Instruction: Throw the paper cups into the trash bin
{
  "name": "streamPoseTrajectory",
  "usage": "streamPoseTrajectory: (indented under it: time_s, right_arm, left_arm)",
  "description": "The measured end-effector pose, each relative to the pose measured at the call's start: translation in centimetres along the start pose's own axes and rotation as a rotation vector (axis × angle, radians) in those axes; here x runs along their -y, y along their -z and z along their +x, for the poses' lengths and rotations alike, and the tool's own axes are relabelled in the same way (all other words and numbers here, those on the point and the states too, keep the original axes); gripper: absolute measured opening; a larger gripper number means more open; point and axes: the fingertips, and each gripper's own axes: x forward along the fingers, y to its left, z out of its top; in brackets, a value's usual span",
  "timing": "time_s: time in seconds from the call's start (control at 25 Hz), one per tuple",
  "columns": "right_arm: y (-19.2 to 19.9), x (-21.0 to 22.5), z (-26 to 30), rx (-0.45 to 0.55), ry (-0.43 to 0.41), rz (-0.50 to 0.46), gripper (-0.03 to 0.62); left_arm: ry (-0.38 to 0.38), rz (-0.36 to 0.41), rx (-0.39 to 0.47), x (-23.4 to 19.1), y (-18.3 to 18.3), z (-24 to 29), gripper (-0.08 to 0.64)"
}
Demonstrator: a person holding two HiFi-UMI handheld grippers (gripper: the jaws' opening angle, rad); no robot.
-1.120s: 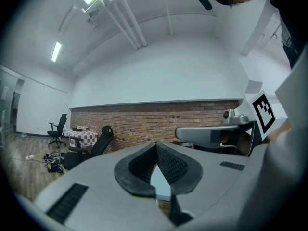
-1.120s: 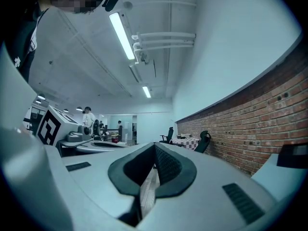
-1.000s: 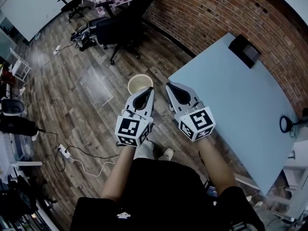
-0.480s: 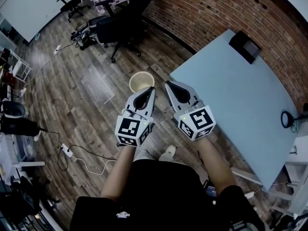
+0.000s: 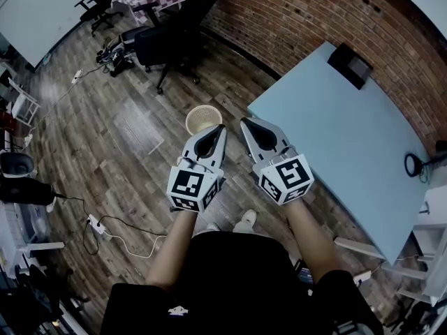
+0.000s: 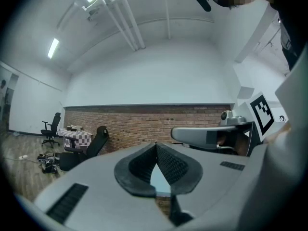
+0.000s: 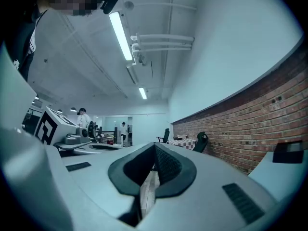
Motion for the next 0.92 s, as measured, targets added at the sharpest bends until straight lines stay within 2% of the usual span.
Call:
streamPoseTrajectory:
  time_s: [0.92]
  right_arm:
    - [-0.3,-9.1,1.3,-0.004,0.05,-0.018,0.003]
  left_arm:
    - [0.057,-0.014,0.023,-3.1,-0.7,-8.1,0.008]
